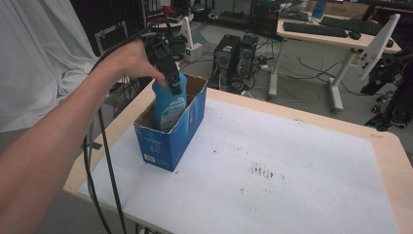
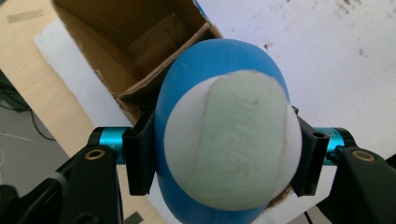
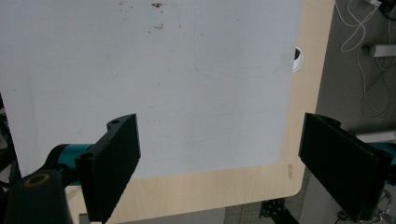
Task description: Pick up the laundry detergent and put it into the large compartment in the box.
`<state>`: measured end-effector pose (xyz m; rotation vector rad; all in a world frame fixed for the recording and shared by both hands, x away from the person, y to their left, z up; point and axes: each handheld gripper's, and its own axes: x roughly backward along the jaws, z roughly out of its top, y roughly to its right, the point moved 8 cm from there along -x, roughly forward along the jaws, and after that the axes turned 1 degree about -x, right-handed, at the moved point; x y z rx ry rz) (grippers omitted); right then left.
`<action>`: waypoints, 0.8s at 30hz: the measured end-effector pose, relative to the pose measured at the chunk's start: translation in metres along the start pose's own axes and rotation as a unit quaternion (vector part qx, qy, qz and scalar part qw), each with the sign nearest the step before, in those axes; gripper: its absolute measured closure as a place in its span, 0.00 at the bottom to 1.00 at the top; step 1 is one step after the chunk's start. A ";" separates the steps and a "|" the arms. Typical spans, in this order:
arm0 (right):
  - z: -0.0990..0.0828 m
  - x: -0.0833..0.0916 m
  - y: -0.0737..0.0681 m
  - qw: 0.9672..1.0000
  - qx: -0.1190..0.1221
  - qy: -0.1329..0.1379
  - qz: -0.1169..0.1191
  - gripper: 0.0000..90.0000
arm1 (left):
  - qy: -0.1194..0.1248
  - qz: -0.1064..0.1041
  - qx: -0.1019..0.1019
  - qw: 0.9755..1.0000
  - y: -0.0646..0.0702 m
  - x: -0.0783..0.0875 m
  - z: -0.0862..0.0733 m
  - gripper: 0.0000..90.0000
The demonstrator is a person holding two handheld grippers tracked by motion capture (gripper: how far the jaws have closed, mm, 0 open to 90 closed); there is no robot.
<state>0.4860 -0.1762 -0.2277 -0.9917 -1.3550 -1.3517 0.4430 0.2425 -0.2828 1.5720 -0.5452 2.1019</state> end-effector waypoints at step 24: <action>0.003 -0.003 -0.001 1.000 0.000 -0.007 0.000 0.13 | -0.030 -0.019 -0.020 0.999 0.002 -0.064 -0.029 0.42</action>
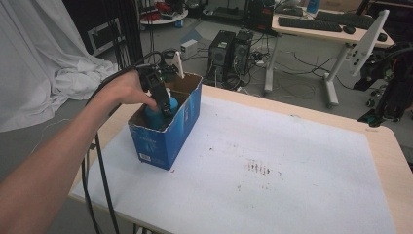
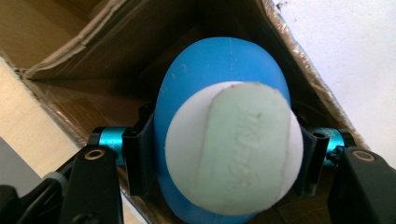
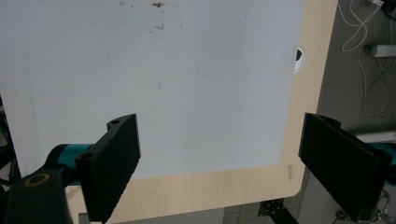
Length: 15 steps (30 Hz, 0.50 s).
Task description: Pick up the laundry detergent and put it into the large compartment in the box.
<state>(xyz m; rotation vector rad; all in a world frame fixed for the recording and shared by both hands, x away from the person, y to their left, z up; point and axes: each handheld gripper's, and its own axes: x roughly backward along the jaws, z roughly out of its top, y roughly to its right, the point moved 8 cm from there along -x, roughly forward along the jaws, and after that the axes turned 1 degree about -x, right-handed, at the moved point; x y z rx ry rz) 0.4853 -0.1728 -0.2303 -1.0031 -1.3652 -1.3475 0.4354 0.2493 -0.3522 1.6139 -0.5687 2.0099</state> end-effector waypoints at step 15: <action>0.001 0.000 0.000 1.000 0.001 0.000 -0.001 0.13 | 0.006 0.000 -0.014 1.000 -0.001 -0.005 -0.005 0.42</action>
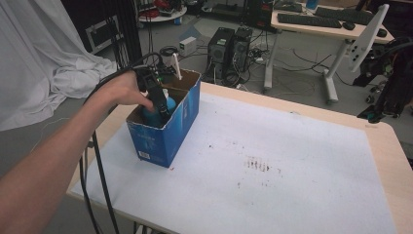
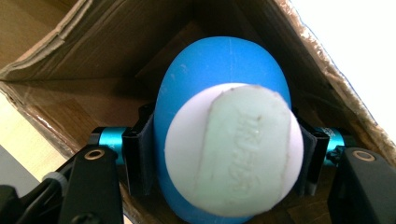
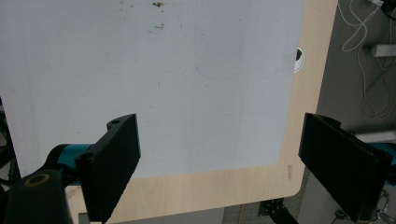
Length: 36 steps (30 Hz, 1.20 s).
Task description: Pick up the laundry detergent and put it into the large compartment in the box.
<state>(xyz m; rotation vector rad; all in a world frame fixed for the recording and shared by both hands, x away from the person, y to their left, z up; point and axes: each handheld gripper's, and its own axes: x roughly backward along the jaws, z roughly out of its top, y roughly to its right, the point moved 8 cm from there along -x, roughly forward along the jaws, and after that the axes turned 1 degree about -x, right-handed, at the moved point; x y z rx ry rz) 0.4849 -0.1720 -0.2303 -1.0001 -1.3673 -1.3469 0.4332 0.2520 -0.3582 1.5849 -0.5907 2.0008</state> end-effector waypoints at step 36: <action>0.002 0.001 -0.002 1.000 -0.002 0.002 0.003 0.13 | -0.003 -0.009 0.001 1.000 0.002 0.001 0.002 0.39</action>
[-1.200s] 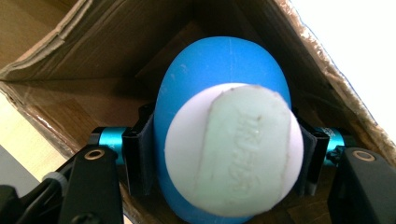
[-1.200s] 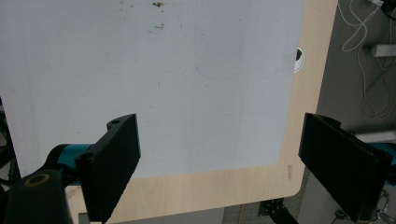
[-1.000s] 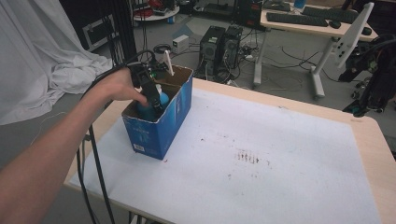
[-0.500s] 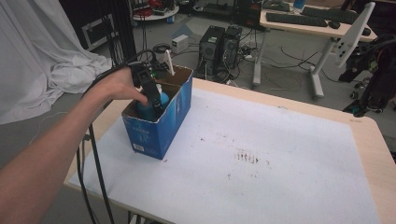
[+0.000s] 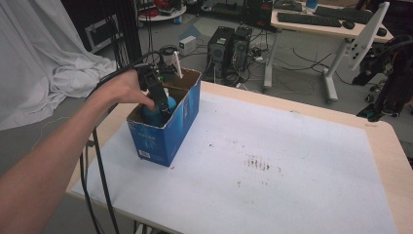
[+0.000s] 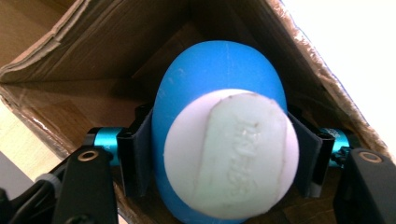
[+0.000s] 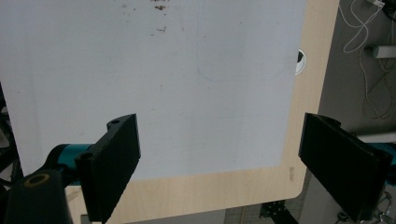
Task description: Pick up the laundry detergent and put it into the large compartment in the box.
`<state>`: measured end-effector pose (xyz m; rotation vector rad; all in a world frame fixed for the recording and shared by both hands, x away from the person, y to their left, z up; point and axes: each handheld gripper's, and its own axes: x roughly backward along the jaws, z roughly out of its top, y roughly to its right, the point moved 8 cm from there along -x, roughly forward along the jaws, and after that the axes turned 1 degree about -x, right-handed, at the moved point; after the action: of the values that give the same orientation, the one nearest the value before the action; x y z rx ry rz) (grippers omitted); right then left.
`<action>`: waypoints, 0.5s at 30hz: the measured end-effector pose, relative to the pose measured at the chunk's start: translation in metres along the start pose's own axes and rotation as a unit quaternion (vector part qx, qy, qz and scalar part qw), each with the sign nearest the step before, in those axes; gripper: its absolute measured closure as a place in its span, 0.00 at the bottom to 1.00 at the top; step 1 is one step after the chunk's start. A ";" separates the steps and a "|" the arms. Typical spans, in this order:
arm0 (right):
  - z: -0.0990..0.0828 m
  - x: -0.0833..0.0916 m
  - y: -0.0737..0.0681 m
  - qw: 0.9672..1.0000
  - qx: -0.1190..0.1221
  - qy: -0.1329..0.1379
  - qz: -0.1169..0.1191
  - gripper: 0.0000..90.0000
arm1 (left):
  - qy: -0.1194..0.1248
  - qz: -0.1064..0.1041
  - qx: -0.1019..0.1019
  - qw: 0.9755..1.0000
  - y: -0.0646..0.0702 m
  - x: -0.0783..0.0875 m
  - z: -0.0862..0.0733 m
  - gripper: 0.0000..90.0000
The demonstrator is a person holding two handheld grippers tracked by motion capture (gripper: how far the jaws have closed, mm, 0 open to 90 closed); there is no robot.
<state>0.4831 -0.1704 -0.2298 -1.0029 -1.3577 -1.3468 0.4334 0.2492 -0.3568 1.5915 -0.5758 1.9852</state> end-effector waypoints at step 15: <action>0.000 0.000 0.000 1.000 0.002 0.001 0.001 0.13 | 0.000 0.004 -0.005 1.000 0.002 0.008 0.002 0.34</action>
<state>0.4828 -0.1706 -0.2295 -1.0003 -1.3569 -1.3437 0.4324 0.2473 -0.3489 1.5867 -0.5910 1.9850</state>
